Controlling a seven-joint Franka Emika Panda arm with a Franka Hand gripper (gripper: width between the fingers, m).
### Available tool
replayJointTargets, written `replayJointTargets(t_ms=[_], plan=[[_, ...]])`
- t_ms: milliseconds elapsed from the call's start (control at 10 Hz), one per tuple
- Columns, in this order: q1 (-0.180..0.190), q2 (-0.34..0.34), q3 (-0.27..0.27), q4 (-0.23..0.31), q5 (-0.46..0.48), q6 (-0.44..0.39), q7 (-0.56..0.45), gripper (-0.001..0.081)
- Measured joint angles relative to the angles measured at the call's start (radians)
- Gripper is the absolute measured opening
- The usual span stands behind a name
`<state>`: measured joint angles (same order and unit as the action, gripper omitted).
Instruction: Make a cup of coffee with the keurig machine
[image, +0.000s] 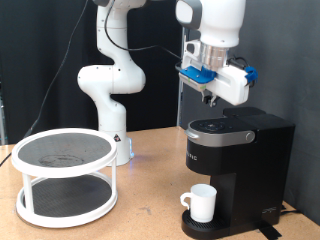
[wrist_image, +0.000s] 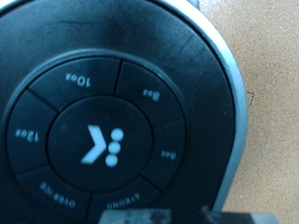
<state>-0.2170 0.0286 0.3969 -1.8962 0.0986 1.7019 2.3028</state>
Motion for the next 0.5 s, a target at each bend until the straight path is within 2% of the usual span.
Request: replayJointTargets(t_ms=[500], plan=[[0.0, 0.037, 0.004, -0.031, -0.034, 0.049, 0.004, 0.0]])
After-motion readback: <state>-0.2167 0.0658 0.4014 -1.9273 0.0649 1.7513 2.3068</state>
